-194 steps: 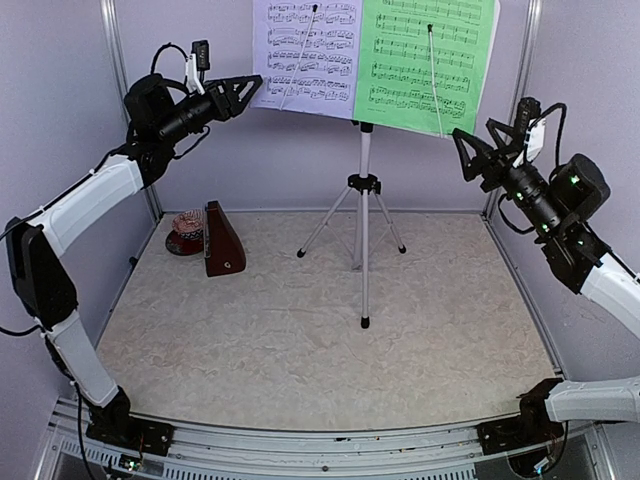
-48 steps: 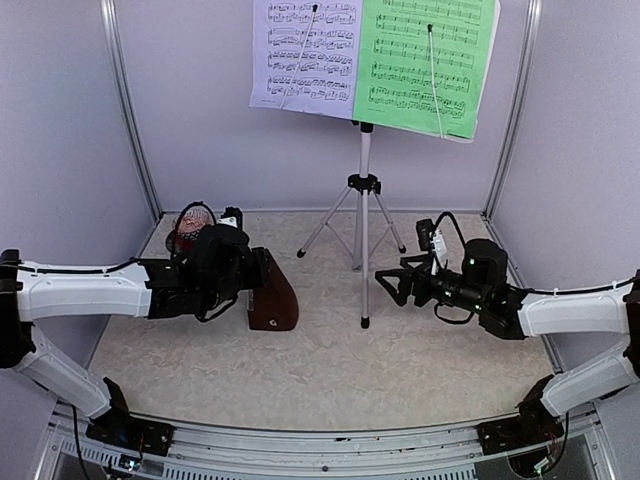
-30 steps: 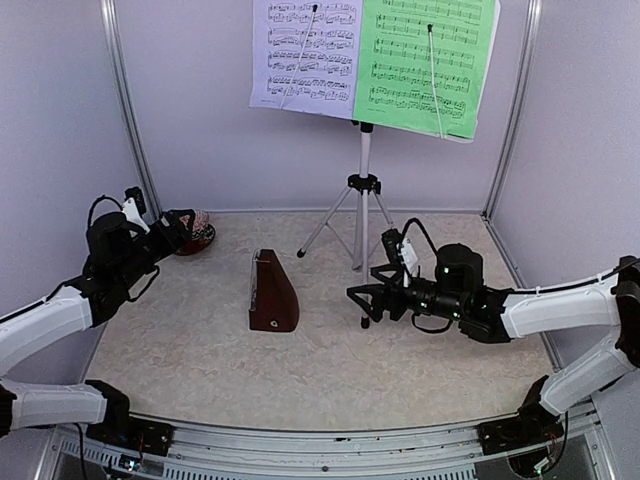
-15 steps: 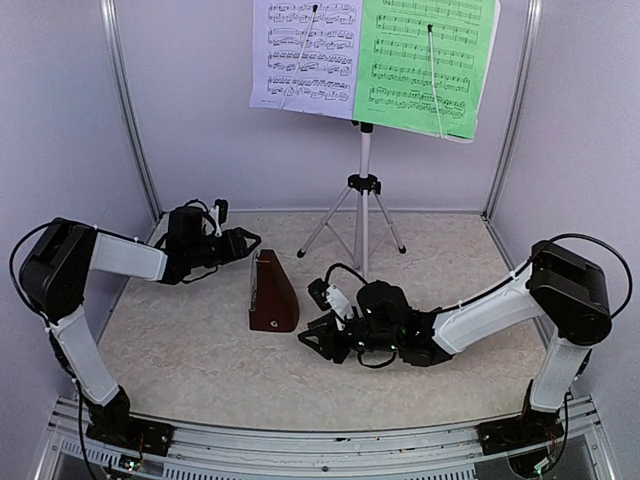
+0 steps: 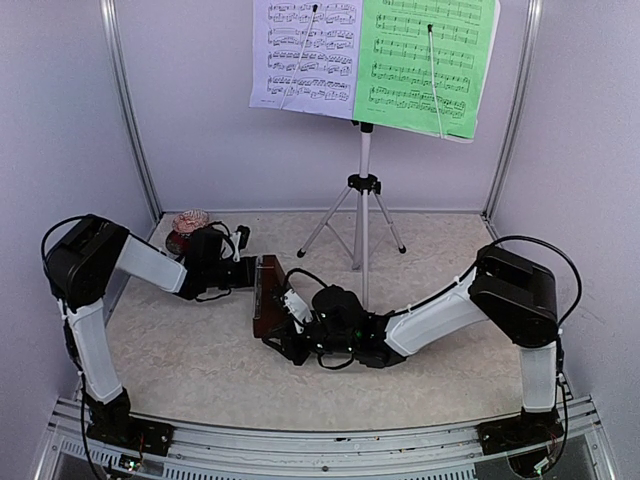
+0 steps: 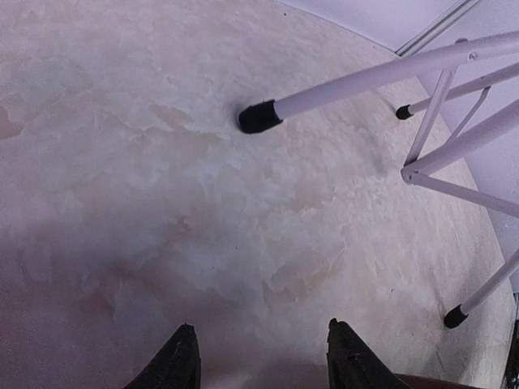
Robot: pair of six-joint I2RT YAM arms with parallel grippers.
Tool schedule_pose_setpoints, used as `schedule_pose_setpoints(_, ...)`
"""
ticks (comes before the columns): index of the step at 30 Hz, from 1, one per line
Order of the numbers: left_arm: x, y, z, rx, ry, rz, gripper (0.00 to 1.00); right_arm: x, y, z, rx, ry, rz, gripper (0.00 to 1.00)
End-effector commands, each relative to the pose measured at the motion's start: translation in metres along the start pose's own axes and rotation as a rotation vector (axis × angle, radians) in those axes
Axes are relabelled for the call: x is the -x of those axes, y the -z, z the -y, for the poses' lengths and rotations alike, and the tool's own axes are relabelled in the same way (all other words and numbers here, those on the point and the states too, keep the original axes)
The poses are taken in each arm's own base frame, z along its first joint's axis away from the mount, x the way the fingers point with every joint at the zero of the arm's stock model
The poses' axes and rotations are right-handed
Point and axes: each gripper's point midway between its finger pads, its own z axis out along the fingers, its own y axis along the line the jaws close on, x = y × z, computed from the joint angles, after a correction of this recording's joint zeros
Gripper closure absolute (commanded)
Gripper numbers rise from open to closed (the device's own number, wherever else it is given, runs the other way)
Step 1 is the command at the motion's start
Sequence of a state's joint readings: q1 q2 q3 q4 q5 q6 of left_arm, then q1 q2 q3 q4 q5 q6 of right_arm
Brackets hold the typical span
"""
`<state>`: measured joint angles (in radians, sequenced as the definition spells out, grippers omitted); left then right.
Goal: Set up the instrument practice props
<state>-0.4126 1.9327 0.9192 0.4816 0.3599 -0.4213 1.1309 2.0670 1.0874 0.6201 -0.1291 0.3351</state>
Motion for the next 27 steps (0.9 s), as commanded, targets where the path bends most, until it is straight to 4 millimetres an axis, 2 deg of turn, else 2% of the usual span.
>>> schedule_pose_setpoints(1,-0.022,0.012,0.02,-0.055,-0.039,-0.028,0.48,-0.002,-0.005,0.024,-0.082,-0.01,0.0,0.77)
schedule_pose_setpoints(4,-0.029,0.022,0.024,-0.064,-0.049,-0.033,0.5,-0.004,0.002,0.035,-0.119,-0.01,-0.007,0.76)
schedule_pose_setpoints(7,-0.033,0.033,0.027,-0.071,-0.05,-0.029,0.51,-0.01,0.014,0.037,-0.123,-0.012,-0.014,0.73)
schedule_pose_setpoints(9,-0.036,0.04,0.032,-0.08,-0.051,-0.025,0.51,-0.015,0.024,0.037,-0.118,-0.013,-0.027,0.66)
schedule_pose_setpoints(14,-0.055,0.052,0.053,-0.117,-0.069,-0.039,0.51,-0.023,0.052,0.04,-0.117,0.013,-0.053,0.38)
schedule_pose_setpoints(17,-0.07,0.059,0.058,-0.109,-0.054,-0.054,0.52,-0.015,0.067,0.041,-0.093,0.01,-0.043,0.31)
schedule_pose_setpoints(21,-0.086,0.068,0.067,-0.108,-0.029,-0.055,0.53,0.0,0.078,0.033,-0.028,0.037,-0.019,0.26)
schedule_pose_setpoints(27,-0.102,0.082,0.084,-0.092,-0.029,-0.02,0.53,0.009,0.091,0.005,0.13,0.045,-0.008,0.13)
